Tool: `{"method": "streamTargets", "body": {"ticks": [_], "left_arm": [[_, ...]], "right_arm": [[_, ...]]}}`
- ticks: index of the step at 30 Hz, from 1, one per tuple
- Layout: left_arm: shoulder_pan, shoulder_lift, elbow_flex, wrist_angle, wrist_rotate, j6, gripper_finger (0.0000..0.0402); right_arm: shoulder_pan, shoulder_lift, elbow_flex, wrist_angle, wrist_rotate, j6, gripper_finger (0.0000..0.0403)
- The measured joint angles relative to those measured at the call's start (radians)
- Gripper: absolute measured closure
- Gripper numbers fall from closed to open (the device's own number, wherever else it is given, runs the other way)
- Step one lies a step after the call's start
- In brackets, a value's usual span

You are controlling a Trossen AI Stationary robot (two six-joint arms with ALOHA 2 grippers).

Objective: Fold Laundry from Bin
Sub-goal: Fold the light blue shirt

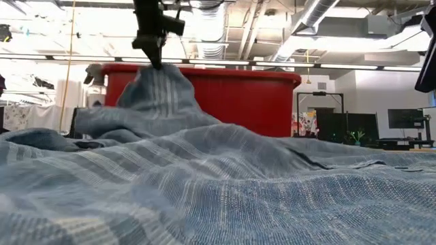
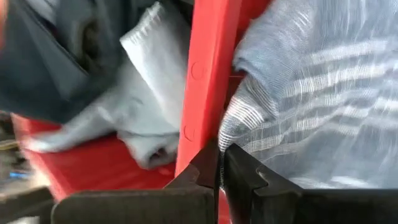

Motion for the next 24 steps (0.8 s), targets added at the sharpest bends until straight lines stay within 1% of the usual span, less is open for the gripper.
{"method": "streamTargets", "body": {"ticks": [1, 2, 5, 7, 10, 11, 13, 15, 16, 20, 22, 24], "left_arm": [[0.026, 0.003, 0.0, 0.017, 0.028, 0.02, 0.0401], [0.047, 0.006, -0.002, 0.02, 0.036, 0.045, 0.0401], [0.069, 0.004, 0.0, 0.024, -0.001, 0.103, 0.0389], [0.071, 0.002, 0.022, -0.028, 0.005, 0.08, 0.0374], [0.068, -0.005, 0.079, -0.125, 0.068, -0.031, 0.0348], [0.065, -0.007, 0.096, -0.153, 0.109, -0.091, 0.034], [0.055, -0.008, 0.11, -0.194, 0.228, -0.193, 0.0326], [0.039, -0.004, 0.111, -0.214, 0.302, -0.257, 0.0314], [0.028, -0.003, 0.111, -0.218, 0.315, -0.284, 0.031], [-0.036, -0.004, 0.111, -0.249, 0.313, -0.39, 0.0304], [-0.078, -0.009, 0.111, -0.27, 0.363, -0.45, 0.0306], [-0.131, -0.016, 0.111, -0.265, 0.421, -0.537, 0.0311]], "right_arm": [[-0.001, 0.0, 0.0, 0.003, 0.0, 0.0, 0.0234], [-0.003, 0.0, 0.0, 0.008, 0.0, 0.0, 0.0234], [-0.007, 0.0, 0.0, 0.015, 0.0, 0.0, 0.0234], [-0.008, 0.0, 0.0, 0.015, 0.001, 0.0, 0.0234], [-0.007, 0.0, 0.0, 0.016, 0.001, 0.0, 0.0234], [-0.007, 0.0, 0.0, 0.018, 0.001, 0.0, 0.0234], [-0.007, 0.0, 0.0, 0.019, 0.003, 0.0, 0.0234], [-0.007, 0.0, 0.0, 0.019, 0.005, 0.0, 0.0234], [-0.007, 0.0, 0.0, 0.018, 0.006, 0.0, 0.0234], [-0.007, 0.0, 0.0, 0.01, 0.011, -0.001, 0.0234], [-0.007, 0.0, 0.0, 0.004, 0.036, 0.006, 0.0234], [-0.004, 0.0, -0.001, -0.006, 0.086, 0.05, 0.0234]]}}
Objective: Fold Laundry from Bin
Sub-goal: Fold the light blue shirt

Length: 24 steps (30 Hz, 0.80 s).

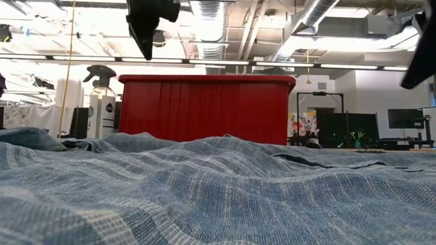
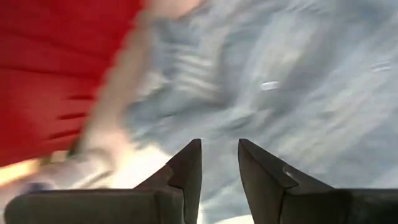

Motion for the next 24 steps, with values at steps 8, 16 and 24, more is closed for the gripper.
{"method": "streamTargets", "body": {"ticks": [8, 16, 24], "left_arm": [[-0.237, -0.126, -0.262, 0.315, 0.097, -0.265, 0.0371], [-0.331, -0.2, -0.644, 0.554, -0.017, -0.55, 0.0401], [-0.334, -0.201, -0.791, 0.644, -0.056, -0.685, 0.0401]], "right_arm": [[-0.016, -0.002, -0.114, 0.096, 0.051, 0.181, 0.0244], [-0.081, -0.002, -0.159, 0.015, 0.021, 0.254, 0.0332], [-0.22, -0.002, -0.198, 0.005, -0.017, 0.127, 0.0378]]}}
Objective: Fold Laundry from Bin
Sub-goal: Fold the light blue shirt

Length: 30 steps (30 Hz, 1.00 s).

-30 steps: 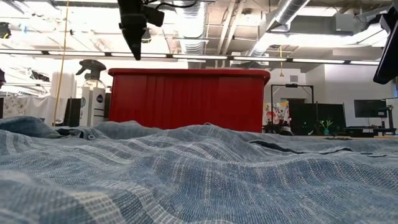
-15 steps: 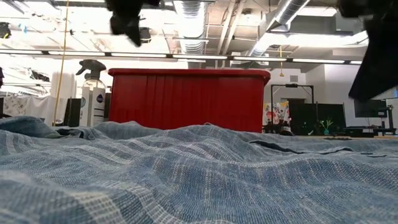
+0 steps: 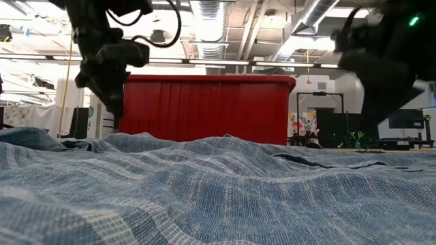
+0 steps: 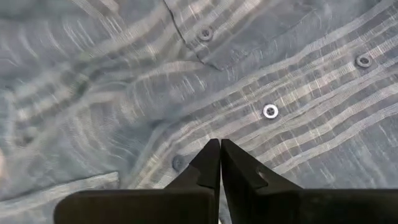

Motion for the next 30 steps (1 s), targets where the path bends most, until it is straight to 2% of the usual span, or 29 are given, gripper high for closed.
{"method": "streamTargets", "body": {"ticks": [5, 9, 17, 23, 30], "left_arm": [[0.0, 0.0, -0.045, 0.01, 0.011, -0.053, 0.0401], [0.0, 0.0, -0.083, 0.016, 0.058, -0.095, 0.0402], [-0.013, 0.0, -0.206, 0.083, 0.161, -0.184, 0.0401], [-0.027, -0.003, -0.266, 0.132, 0.246, -0.257, 0.0401], [-0.069, -0.002, -0.272, 0.136, 0.349, -0.347, 0.0401]], "right_arm": [[-0.026, 0.0, -0.099, 0.089, -0.067, -0.018, 0.0388], [-0.033, 0.001, -0.16, 0.097, -0.116, 0.016, 0.0388], [-0.064, 0.0, -0.226, 0.092, -0.145, -0.028, 0.0386], [-0.172, 0.0, -0.236, 0.093, -0.138, -0.211, 0.0386], [-0.315, 0.0, -0.237, 0.121, -0.071, -0.435, 0.0385]]}}
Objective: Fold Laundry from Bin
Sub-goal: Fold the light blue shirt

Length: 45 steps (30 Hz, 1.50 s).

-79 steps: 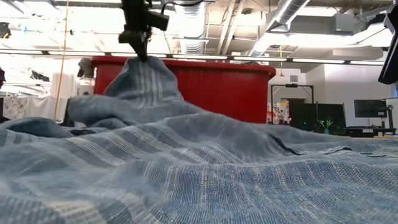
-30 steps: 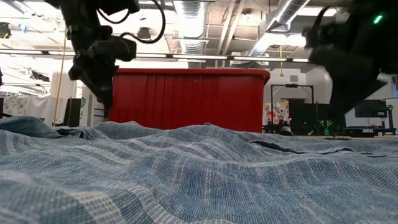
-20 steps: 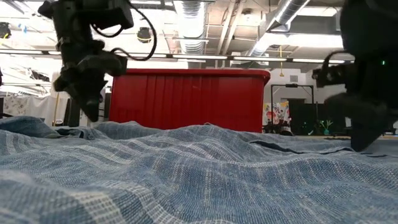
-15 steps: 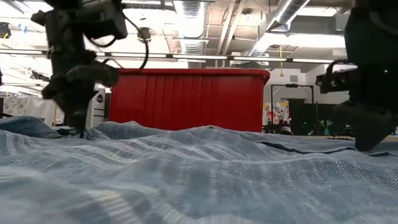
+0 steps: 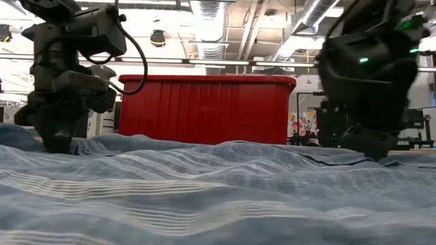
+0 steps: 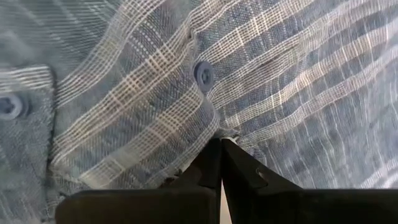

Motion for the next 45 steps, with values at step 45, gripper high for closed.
{"method": "streamTargets", "body": {"ticks": [45], "left_arm": [[-0.164, 0.176, 0.136, -0.024, -0.03, -0.008, 0.0401]], "right_arm": [[0.401, -0.107, -0.047, 0.094, -0.127, 0.394, 0.0384]]}}
